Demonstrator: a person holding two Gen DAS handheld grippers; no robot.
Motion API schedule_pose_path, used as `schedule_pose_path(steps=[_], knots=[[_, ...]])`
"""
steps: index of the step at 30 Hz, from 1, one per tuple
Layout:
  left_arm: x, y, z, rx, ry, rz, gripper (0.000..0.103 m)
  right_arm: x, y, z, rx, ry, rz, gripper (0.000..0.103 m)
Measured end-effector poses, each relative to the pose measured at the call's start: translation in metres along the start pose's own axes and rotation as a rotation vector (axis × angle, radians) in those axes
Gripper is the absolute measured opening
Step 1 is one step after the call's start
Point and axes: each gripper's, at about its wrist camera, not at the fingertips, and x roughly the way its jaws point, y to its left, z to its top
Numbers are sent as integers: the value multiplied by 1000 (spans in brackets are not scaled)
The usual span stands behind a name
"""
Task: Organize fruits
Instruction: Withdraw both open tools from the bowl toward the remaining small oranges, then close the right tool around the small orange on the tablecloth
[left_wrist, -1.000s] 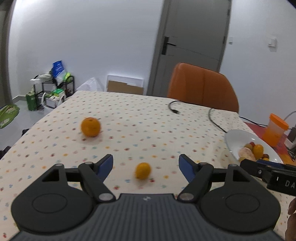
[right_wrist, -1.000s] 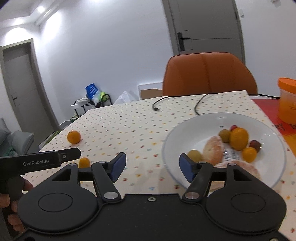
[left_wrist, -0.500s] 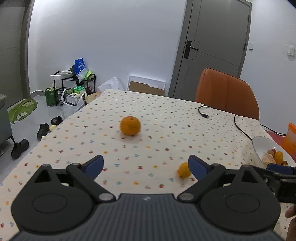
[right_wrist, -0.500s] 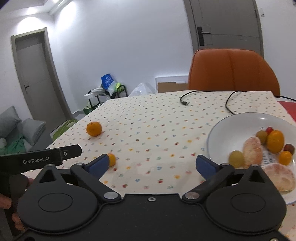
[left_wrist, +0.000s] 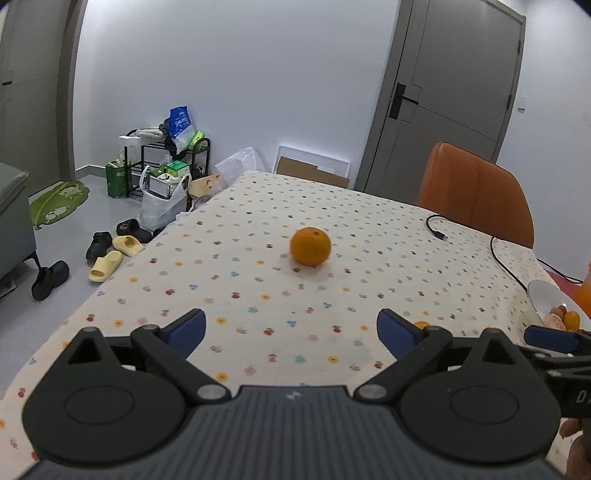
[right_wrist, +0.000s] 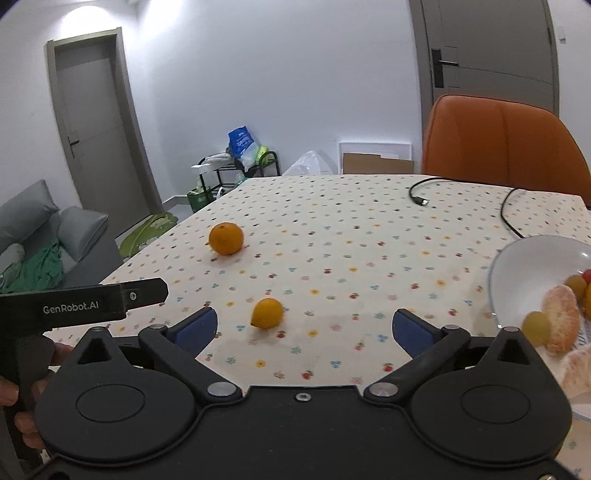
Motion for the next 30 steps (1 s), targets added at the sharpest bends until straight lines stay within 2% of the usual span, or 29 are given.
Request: schedule_pose_path(steps=[17, 19, 21, 28, 30], knots=[[-1, 30, -1, -48, 5, 19, 98, 31, 22, 2, -20, 52, 18, 81], [0, 33, -1, -49, 6, 22, 98, 36, 24, 2, -26, 63, 21, 76], [0, 35, -1, -52, 9, 26, 98, 42, 25, 1, -26, 76, 19, 63], [3, 38, -1, -54, 15, 34, 98, 52, 21, -1, -5, 98, 11, 43], [5, 38, -1, -55, 18, 36, 98, 53, 20, -1, -7, 95, 11, 34]])
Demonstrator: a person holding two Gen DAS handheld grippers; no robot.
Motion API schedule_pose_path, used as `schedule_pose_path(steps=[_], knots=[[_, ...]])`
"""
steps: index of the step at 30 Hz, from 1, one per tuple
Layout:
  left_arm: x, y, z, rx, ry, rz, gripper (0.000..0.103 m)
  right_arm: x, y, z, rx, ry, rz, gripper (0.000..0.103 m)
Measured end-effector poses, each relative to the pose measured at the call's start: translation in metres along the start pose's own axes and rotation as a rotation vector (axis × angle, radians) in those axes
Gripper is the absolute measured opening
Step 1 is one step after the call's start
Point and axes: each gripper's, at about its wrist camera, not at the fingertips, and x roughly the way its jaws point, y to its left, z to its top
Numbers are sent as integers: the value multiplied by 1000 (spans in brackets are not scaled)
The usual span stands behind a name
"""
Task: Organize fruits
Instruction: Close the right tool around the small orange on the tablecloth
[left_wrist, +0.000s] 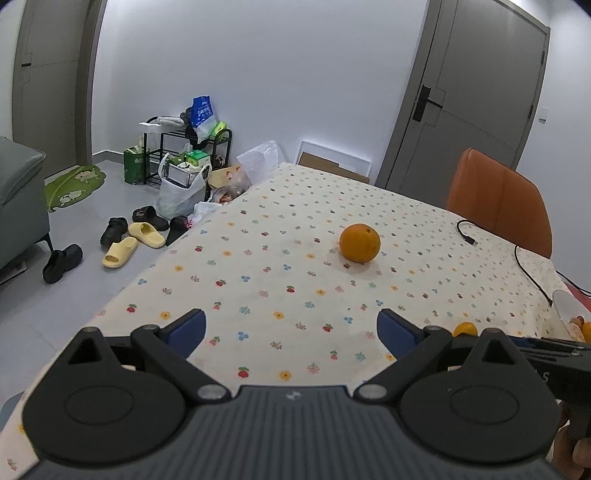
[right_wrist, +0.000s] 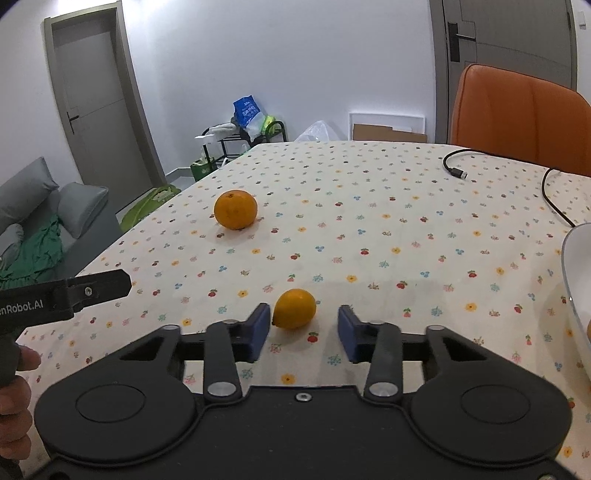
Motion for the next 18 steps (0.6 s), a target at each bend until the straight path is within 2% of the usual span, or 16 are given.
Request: schedule_pose_path(steps=[3, 8, 10, 11, 12, 16, 17, 18], knots=[[1, -1, -1, 3, 3, 0, 98, 2, -1, 1, 5, 0, 16, 24], [3, -2, -2, 7, 9, -2, 98, 1, 1, 1, -1, -10, 20, 22], [4, -3, -1, 9, 9, -4, 98, -2, 1, 2, -2, -19, 20, 17], [4, -3, -1, 9, 7, -8, 98, -3, 1, 3, -2, -23, 20, 7], [4, -4, 0, 10, 4, -14, 98, -5, 0, 4, -2, -27, 21, 5], [4, -10, 2, 30, -3, -18, 98, -7, -2, 7, 0, -29, 21, 6], [4, -11, 3, 31, -3, -19, 98, -6, -3, 8, 7, -24, 18, 8], [5, -12, 3, 32, -2, -18, 98, -7, -3, 8, 12, -25, 16, 16]])
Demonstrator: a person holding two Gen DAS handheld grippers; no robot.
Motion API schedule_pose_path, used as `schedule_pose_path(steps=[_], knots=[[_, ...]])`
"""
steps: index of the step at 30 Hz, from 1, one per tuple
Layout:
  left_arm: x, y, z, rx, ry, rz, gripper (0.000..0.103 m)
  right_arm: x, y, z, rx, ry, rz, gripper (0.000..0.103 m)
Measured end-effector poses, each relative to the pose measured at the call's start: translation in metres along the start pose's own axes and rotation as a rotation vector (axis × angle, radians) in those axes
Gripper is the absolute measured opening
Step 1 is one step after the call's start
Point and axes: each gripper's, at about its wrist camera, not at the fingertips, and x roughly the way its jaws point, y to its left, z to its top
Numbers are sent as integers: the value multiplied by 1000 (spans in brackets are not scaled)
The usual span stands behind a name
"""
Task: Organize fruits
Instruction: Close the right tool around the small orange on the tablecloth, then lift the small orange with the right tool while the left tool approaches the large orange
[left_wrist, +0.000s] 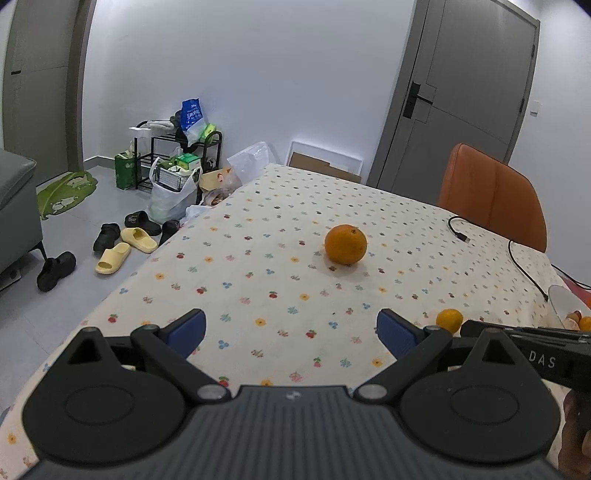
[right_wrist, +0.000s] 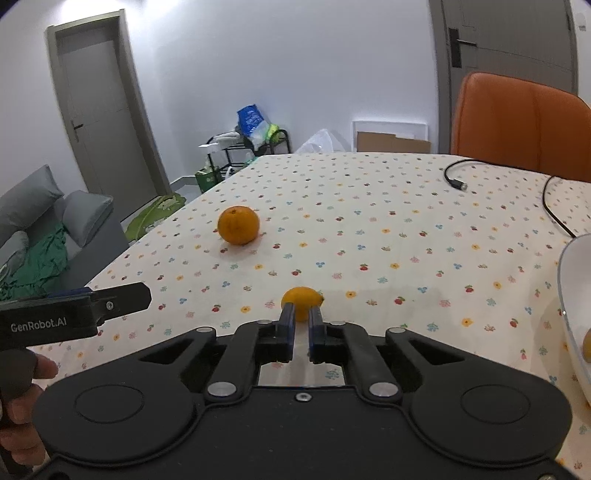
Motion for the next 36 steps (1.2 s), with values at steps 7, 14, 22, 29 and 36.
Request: schedule_pose_path(steps=[7, 14, 22, 29, 36], knots=[[6, -5, -1, 1, 14, 5, 98, 6, 4, 5, -28, 5, -1, 43], [13, -4, 1, 9, 24, 11, 98, 20, 5, 8, -26, 16, 10, 15], [20, -6, 6, 20, 25, 24, 98, 18, 1, 5, -20, 5, 24, 0], [26, -5, 7, 3, 28, 19, 98, 12, 3, 14, -33, -6, 19, 43], [27, 4, 9, -13, 30, 20, 98, 23, 14, 28, -62, -10, 18, 54]])
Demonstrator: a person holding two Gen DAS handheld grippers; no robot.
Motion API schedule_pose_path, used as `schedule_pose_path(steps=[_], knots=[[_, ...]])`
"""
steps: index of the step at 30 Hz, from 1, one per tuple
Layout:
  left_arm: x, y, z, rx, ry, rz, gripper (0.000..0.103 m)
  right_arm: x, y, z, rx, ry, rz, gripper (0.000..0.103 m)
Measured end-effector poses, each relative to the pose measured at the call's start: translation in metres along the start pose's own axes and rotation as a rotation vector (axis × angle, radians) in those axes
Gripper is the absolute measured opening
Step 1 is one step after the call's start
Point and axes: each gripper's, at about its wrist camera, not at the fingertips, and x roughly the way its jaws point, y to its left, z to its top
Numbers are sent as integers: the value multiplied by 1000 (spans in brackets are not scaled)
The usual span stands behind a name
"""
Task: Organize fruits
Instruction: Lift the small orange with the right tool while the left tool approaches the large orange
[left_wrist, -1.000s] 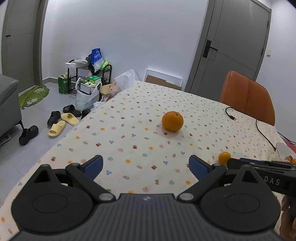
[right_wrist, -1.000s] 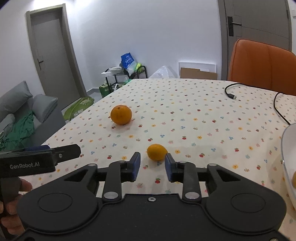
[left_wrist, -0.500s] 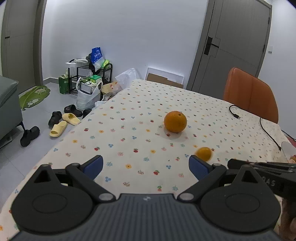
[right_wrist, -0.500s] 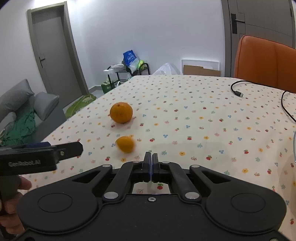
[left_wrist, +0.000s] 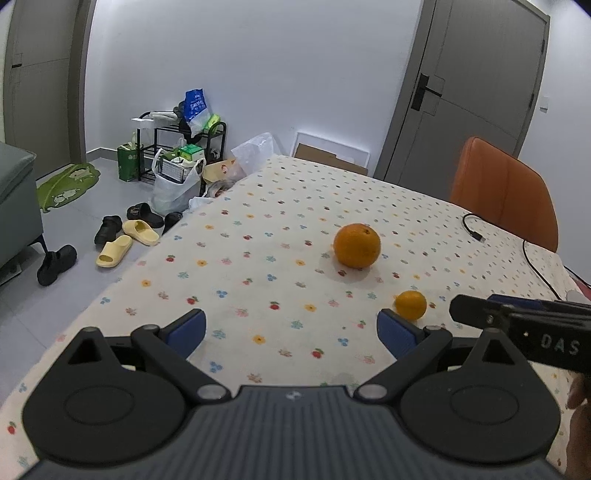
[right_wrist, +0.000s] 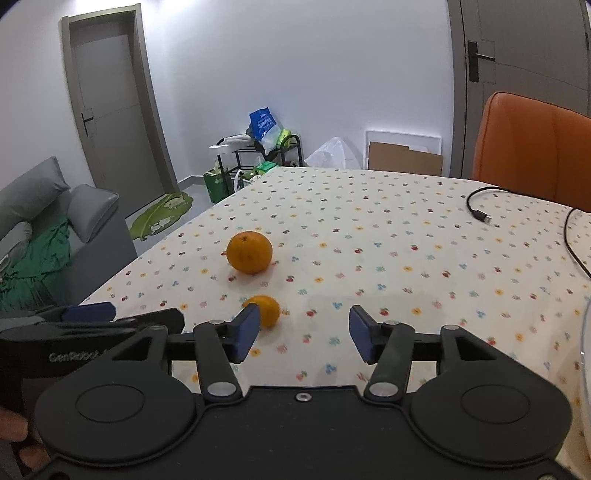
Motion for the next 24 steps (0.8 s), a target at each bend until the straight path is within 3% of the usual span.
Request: schedule_pose_path(steps=[11, 13, 14, 24], knots=[[2, 26, 6, -47, -1, 38, 98, 29, 25, 5, -48, 35, 36, 53], [3, 28, 7, -48, 0, 40, 98, 34, 26, 4, -55, 44, 35, 44], [3, 28, 7, -46, 0, 42, 98, 36, 25, 3, -54, 50, 39, 22], [6, 17, 10, -16, -1, 37, 98, 16, 10, 3, -16, -2, 31, 21]])
